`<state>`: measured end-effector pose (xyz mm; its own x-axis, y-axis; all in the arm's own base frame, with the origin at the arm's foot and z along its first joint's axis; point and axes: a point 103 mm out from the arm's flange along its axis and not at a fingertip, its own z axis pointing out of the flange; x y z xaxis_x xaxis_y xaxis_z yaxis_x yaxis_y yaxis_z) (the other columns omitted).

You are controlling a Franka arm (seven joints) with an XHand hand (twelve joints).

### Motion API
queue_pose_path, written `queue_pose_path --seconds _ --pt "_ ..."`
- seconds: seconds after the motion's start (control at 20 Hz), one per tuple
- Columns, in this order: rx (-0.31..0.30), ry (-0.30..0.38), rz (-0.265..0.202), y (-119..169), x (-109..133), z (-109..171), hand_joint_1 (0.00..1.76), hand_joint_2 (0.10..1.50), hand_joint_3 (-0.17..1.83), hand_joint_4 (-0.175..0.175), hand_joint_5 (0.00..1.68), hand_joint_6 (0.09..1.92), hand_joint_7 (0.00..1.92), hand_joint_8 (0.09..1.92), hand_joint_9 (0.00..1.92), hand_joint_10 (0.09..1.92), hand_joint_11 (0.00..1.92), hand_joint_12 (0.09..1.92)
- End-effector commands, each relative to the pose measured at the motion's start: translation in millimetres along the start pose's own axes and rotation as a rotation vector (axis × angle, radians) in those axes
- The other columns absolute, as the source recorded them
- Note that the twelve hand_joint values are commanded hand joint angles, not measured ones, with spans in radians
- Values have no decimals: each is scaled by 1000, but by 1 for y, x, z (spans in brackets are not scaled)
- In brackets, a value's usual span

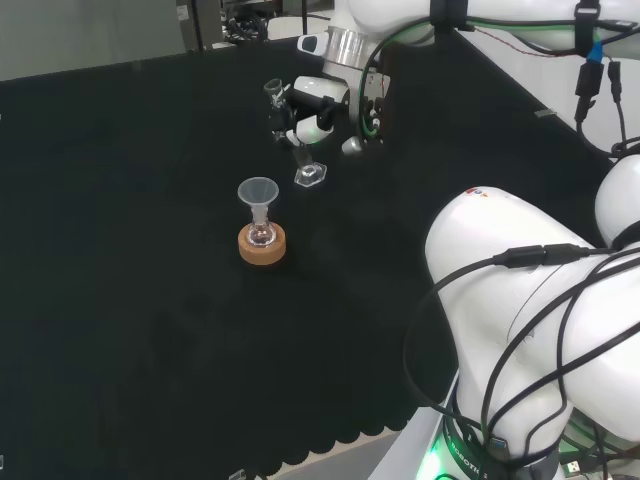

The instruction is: Put the graduated cylinder back on the table.

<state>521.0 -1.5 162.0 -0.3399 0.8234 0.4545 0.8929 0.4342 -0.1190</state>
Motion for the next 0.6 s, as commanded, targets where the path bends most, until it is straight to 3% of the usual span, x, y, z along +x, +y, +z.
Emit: queue_pose_path --seconds 0.05,0.6 --pt "-48 37 -32 12 -8 10 1246 1151 1 -175 893 1119 924 1117 1434 87 1191 774" --pt "-93 137 -53 26 -17 30 1246 1152 1 -175 891 1123 922 1121 1434 87 1190 776"
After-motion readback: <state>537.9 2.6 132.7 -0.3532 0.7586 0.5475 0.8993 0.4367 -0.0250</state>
